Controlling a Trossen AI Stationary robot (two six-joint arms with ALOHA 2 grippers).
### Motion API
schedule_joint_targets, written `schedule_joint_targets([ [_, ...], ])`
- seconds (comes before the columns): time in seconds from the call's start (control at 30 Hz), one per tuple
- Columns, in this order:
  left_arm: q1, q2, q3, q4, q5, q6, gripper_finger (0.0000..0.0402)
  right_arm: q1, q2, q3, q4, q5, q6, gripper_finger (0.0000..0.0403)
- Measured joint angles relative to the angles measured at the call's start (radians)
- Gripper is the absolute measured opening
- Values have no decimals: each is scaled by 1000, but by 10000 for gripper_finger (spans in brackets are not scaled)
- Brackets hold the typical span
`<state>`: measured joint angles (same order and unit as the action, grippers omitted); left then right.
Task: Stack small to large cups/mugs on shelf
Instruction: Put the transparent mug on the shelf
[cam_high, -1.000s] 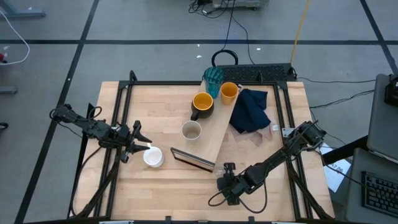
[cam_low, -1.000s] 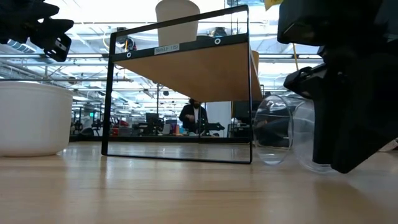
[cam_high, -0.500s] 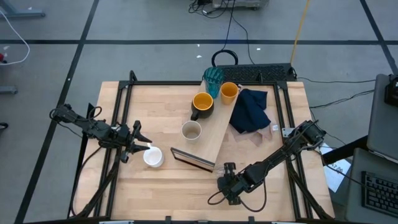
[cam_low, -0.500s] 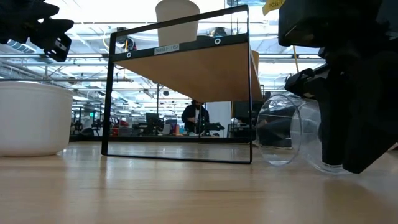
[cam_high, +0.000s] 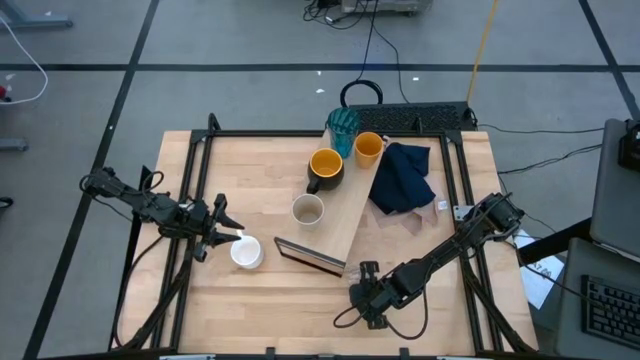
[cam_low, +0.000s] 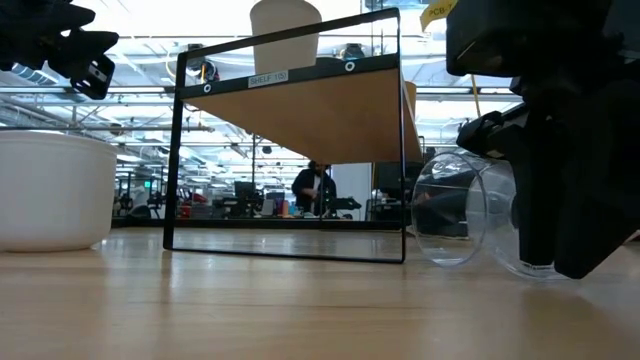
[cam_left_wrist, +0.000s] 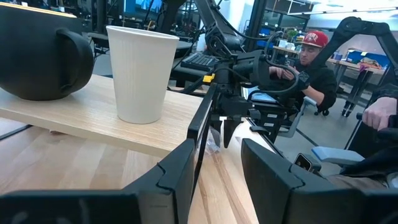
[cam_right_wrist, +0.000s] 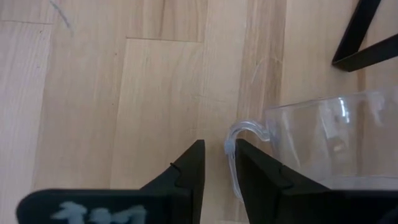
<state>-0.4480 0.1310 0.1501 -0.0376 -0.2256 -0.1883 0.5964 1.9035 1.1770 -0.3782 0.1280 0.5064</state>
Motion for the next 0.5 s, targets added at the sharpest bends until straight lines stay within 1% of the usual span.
schedule_joint_targets([
  [0.27, 0, 0, 0, 0, 0, 0, 134, 0, 1, -1, 0, -1, -19, 75],
  [0.37, 0, 0, 0, 0, 0, 0, 134, 0, 1, -1, -1, 0, -22, 57],
  [0.5, 0, 0, 0, 0, 0, 0, 134, 0, 2, -2, -1, 0, -23, 20],
])
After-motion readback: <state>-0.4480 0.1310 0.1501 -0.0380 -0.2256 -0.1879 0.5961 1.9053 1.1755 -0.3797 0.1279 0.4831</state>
